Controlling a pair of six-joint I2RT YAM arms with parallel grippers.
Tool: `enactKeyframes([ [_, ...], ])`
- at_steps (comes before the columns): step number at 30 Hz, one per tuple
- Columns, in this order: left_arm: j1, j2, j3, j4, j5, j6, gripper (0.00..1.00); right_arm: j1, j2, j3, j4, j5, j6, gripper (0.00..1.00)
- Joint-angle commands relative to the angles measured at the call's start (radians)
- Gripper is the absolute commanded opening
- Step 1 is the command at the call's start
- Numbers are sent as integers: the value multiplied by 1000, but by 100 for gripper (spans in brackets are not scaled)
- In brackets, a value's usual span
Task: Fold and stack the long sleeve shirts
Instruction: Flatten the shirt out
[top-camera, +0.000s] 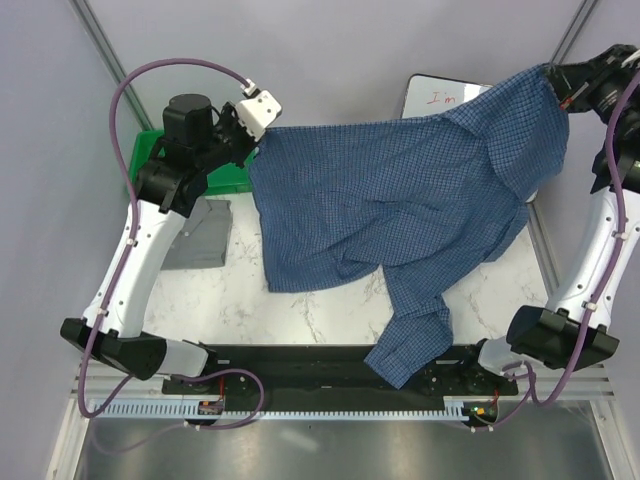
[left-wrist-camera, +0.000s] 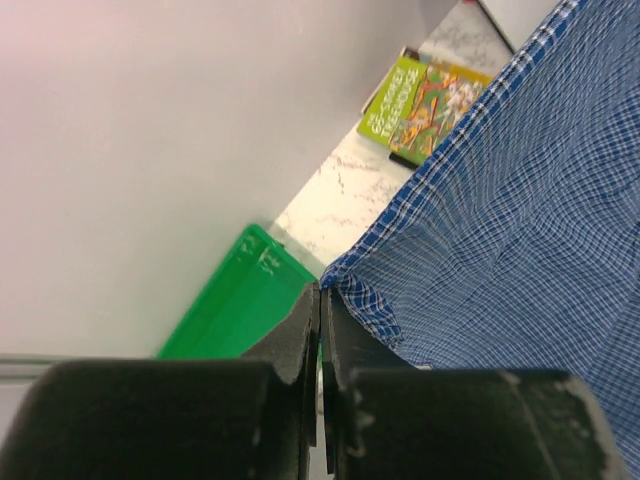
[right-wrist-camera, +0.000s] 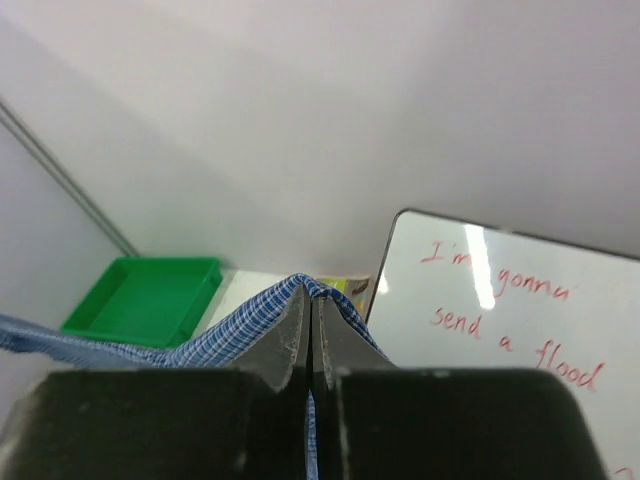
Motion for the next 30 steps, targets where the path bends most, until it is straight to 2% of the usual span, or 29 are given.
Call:
enactKeyframes([
  [1,-37,-95,89,-7,39,54,2,-24,-115,43,162,158,3,0],
  [4,-57,-167,120,-24,47,48,2,-27,-222,17,185,264,-75,0],
  [8,-60,-291,120,-24,142,42,2,-27,-394,-37,202,407,-156,0],
  [13,-60,-441,65,-9,185,21,2,-27,-517,-45,214,606,-199,0],
  [16,-60,-480,54,74,142,-27,2,-27,-574,-26,291,666,-267,0],
  [20,-60,-452,110,173,46,-58,2,-27,-537,53,369,712,-360,0],
  [23,-60,-335,239,184,-75,-38,2,-27,-430,148,345,682,-388,0],
  [26,-60,-215,331,120,-131,33,2,-27,-277,303,257,553,-385,0],
  [28,-60,-176,335,71,-146,86,2,-27,-186,345,205,405,-348,0],
  [30,-60,-155,255,63,-154,97,2,-27,-151,281,176,284,-313,0],
])
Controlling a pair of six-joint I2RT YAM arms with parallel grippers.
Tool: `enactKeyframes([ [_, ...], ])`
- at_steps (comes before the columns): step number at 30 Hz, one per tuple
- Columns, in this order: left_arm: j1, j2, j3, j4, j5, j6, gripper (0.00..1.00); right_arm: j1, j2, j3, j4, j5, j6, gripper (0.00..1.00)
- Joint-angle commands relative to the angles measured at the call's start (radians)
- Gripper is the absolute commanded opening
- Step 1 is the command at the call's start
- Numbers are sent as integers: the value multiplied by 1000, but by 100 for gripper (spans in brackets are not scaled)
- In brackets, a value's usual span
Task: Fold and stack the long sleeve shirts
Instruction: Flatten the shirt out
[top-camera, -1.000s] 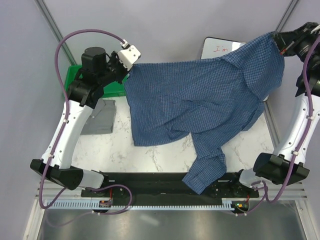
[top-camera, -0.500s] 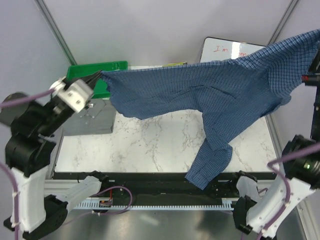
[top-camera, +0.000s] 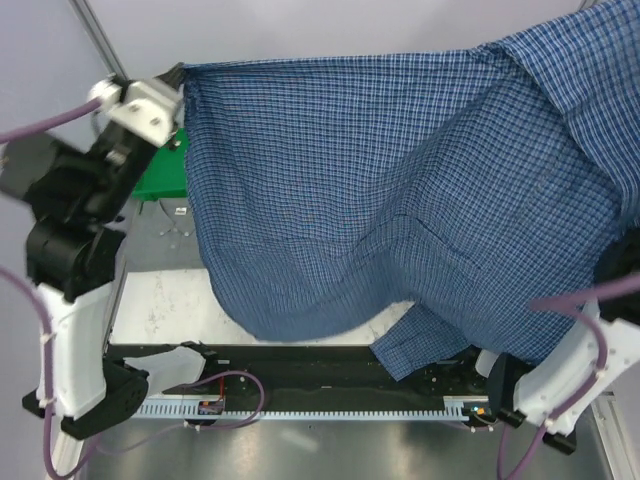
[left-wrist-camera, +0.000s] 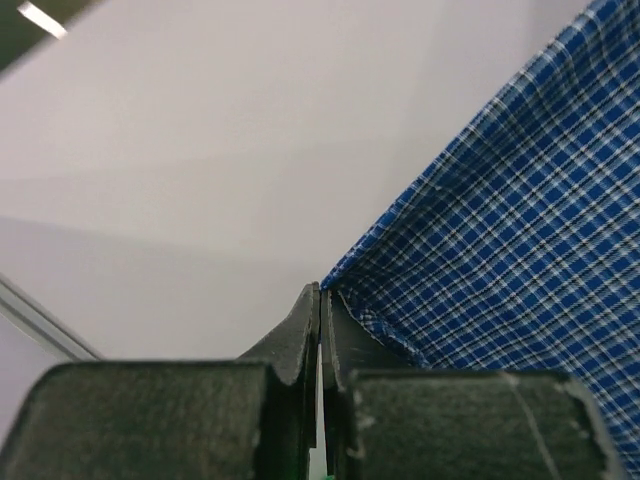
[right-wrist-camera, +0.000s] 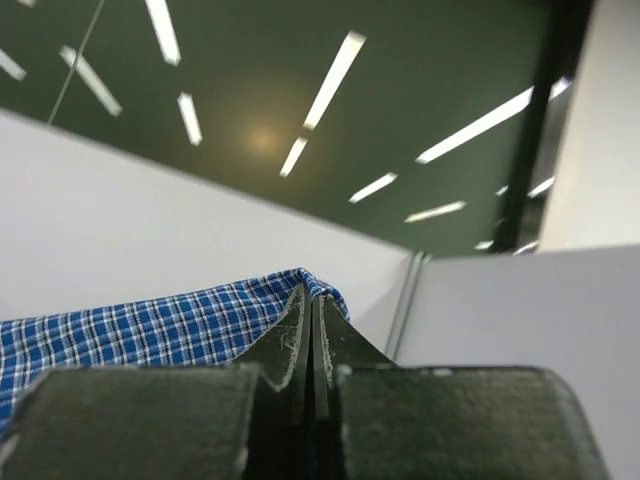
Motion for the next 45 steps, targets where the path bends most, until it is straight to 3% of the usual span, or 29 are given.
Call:
enactKeyframes([
  [1,3,76,-112,-74,-100,86,2,0,178,-106,-137,-325,69,0],
  [3,3,57,-263,-63,-80,76,2,41,182,-235,-207,-370,56,0],
  [7,8,48,-509,-11,-26,8,2,257,160,-434,-420,-300,-186,0],
  [11,29,92,-739,123,-29,-12,2,359,178,-699,-443,-187,-285,0],
  [15,65,224,-819,197,18,11,2,379,328,-770,-365,-125,-299,0],
  [18,79,364,-824,237,38,42,2,394,475,-712,-331,-78,-319,0],
  [27,148,701,-582,225,-18,101,2,437,809,-390,-378,-6,-323,0],
  [34,174,781,-491,204,-23,161,2,459,906,-287,-381,74,-319,0],
  [38,172,774,-473,150,8,187,2,465,924,-213,-488,62,-332,0],
  [44,178,745,-476,78,55,230,2,465,843,-271,-685,58,-434,0],
  [45,180,746,-480,78,57,241,2,466,825,-290,-702,47,-457,17],
])
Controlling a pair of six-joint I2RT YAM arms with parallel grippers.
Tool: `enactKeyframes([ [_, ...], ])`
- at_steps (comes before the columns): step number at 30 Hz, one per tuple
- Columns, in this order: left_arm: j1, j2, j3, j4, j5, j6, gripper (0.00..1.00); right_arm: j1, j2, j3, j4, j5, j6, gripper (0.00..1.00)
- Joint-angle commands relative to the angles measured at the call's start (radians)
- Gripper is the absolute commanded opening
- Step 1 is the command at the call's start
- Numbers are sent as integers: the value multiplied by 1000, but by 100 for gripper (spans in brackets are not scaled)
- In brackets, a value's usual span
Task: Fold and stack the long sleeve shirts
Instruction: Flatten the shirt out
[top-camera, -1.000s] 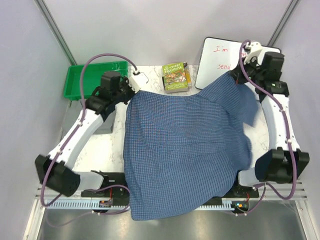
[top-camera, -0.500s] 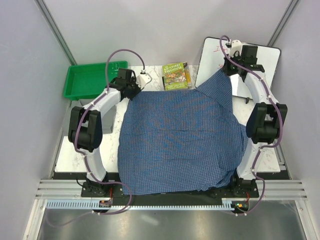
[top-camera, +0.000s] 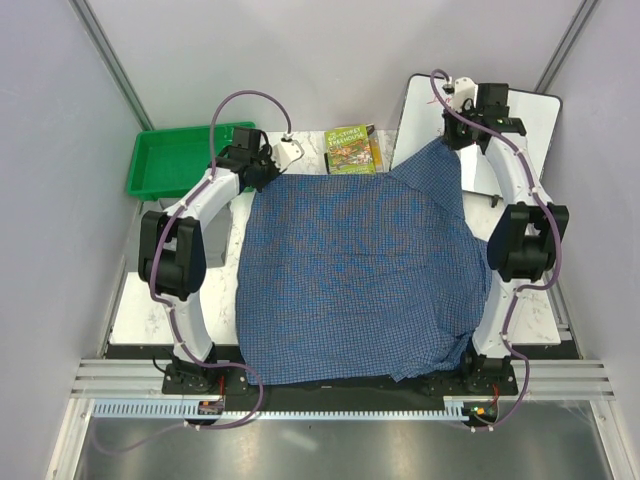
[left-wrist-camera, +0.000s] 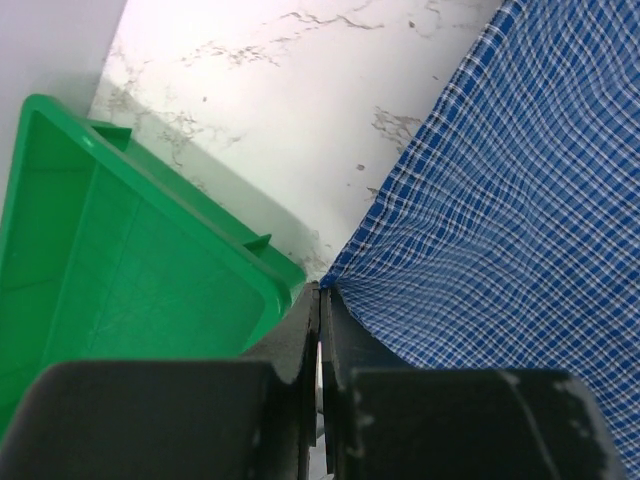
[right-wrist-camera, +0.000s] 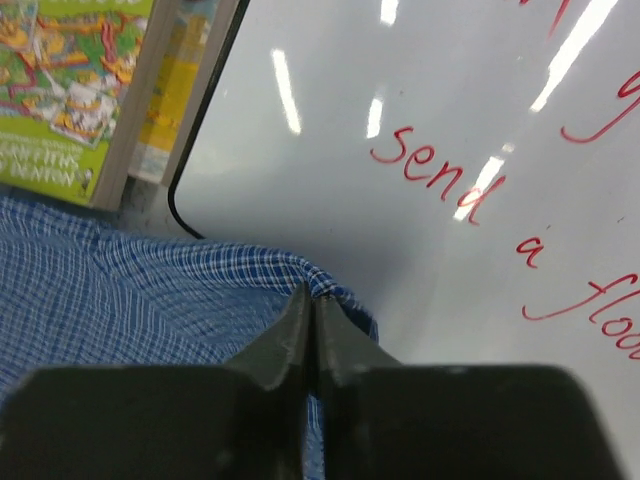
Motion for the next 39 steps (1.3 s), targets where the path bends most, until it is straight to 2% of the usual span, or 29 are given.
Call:
enactKeyframes([
  [1,8,-23,13,-45,44,74,2,2,-94,-58,-161,-17,-97,30],
  [2,10,-20,10,-46,42,76,2,2,-92,-63,-184,-14,-98,44],
  [3,10,-13,7,-46,38,74,2,1,-70,-55,-203,-5,-90,68],
  [6,16,-1,10,-48,32,50,2,-37,-13,49,-329,-14,-78,86],
  [8,21,0,13,-51,29,39,2,-80,-3,113,-409,-78,-61,94],
  [10,25,2,11,-51,29,31,2,-142,-19,101,-435,-95,-53,98],
  [13,28,2,13,-55,32,24,9,-199,-48,13,-475,-124,-53,94],
  [16,33,-3,24,-63,38,2,22,-214,-68,-88,-497,-158,-59,83],
  [17,38,-6,30,-89,42,-7,32,-217,-74,-106,-529,-172,-76,80],
  [19,54,-26,45,-124,82,-22,38,-239,-80,-138,-591,-193,-119,77],
  [20,64,-67,39,-141,102,-30,49,-252,-100,-156,-648,-192,-143,77],
  [21,74,-87,31,-160,125,-51,53,-280,-114,-176,-676,-181,-194,77],
  [23,102,-143,21,-225,160,-58,56,-303,-149,-241,-750,-146,-266,77],
  [25,114,-193,-27,-330,252,-43,56,-317,-181,-326,-764,-99,-352,72],
  [30,55,-285,-194,-463,337,-41,53,-291,-246,-477,-701,-65,-377,48],
  [34,27,-288,-280,-471,335,-93,50,-278,-223,-567,-609,-13,-371,43],
  [39,28,-237,-321,-445,260,-128,42,-266,-145,-534,-537,32,-335,40],
])
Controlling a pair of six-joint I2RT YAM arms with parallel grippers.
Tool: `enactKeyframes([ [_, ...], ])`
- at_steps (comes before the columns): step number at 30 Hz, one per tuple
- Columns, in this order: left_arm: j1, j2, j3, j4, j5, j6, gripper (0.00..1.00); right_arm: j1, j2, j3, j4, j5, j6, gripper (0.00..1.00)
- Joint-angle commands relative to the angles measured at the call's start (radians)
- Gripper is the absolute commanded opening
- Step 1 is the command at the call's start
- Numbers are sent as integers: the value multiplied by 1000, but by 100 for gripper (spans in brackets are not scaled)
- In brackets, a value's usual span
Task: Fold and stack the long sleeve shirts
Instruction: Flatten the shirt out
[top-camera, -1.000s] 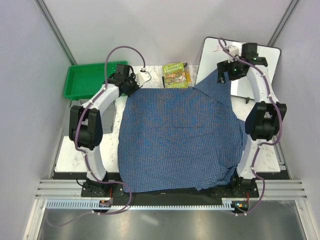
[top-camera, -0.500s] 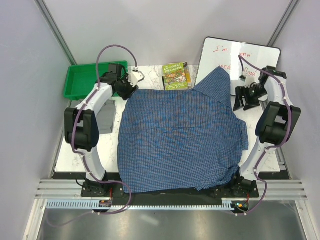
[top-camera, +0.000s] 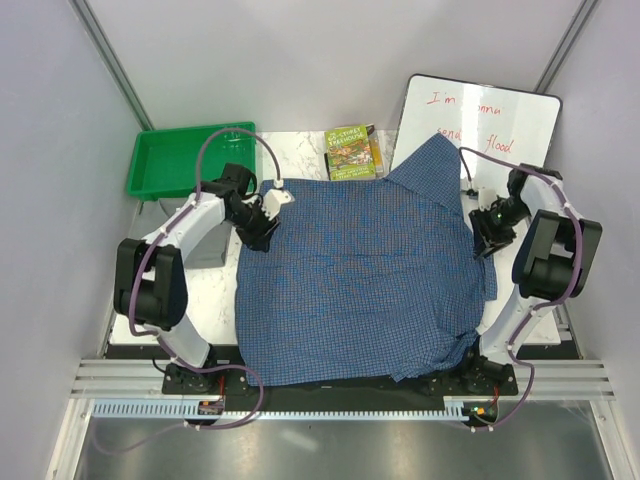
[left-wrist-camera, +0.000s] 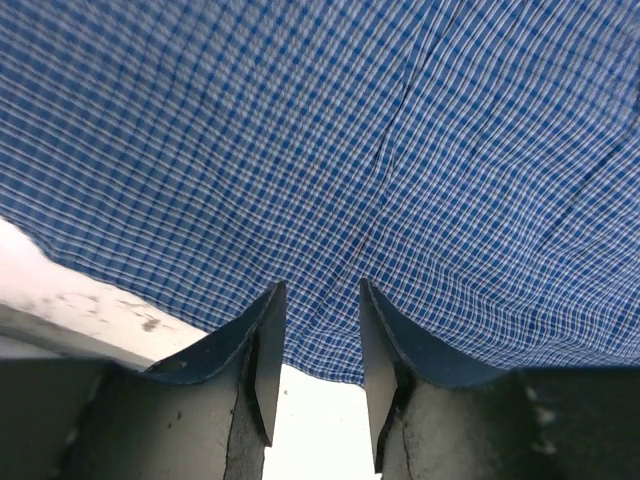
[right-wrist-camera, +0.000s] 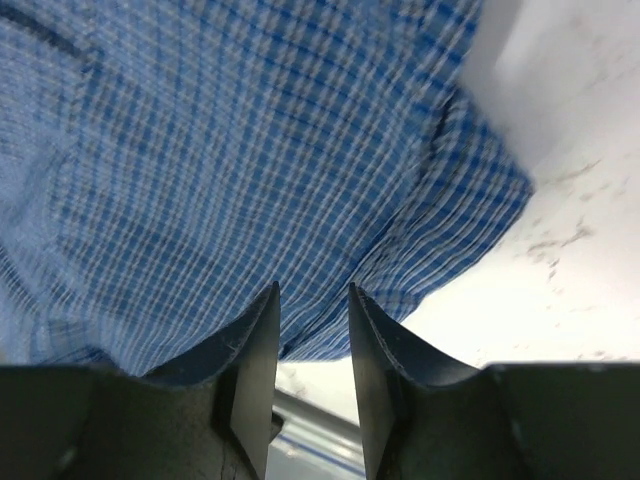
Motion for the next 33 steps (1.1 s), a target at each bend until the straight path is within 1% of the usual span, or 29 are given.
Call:
enactKeyframes([
  [1,13,44,-27,11,-42,-62,41,9,66,32,123,59,7,40],
  [4,14,86,-7,42,-88,-79,36,25,113,71,154,95,27,38],
  [5,16,121,5,42,-101,-89,36,26,124,87,149,102,31,38],
  [6,20,133,31,39,-136,-90,35,25,129,125,139,118,27,37],
  [7,30,144,45,32,-140,-88,34,23,129,146,94,116,16,37],
  [8,40,146,57,21,-129,-67,35,23,123,174,65,106,5,38],
  [9,60,139,88,-8,-96,-50,35,17,115,252,24,42,-13,41],
  [10,66,130,105,-14,-85,-38,39,14,103,295,-40,5,-4,42],
  [12,68,92,142,-24,-34,10,44,12,92,390,-65,-55,66,52],
  [13,68,83,154,-24,-13,18,49,12,85,401,-37,-103,111,58],
  [14,68,78,180,-25,22,18,50,14,83,400,-3,-118,151,61],
  [16,60,78,206,-34,50,3,53,18,89,365,138,-125,244,60],
  [18,60,83,235,-36,78,-10,53,25,115,343,248,-92,292,54],
  [20,62,89,261,-45,92,-24,53,23,189,367,258,-95,344,49],
  [22,57,104,275,-56,84,-19,53,25,227,362,289,-121,366,47],
  [24,57,122,312,-65,44,-40,53,28,230,308,360,-120,386,47],
  [27,57,136,332,-90,43,-45,54,31,259,298,376,-187,406,51],
  [28,57,147,331,-90,37,-34,54,31,262,299,379,-204,410,55],
  [31,59,179,332,-94,24,-39,53,31,266,286,396,-278,432,63],
  [33,57,190,340,-94,29,-45,54,31,267,282,419,-315,458,59],
])
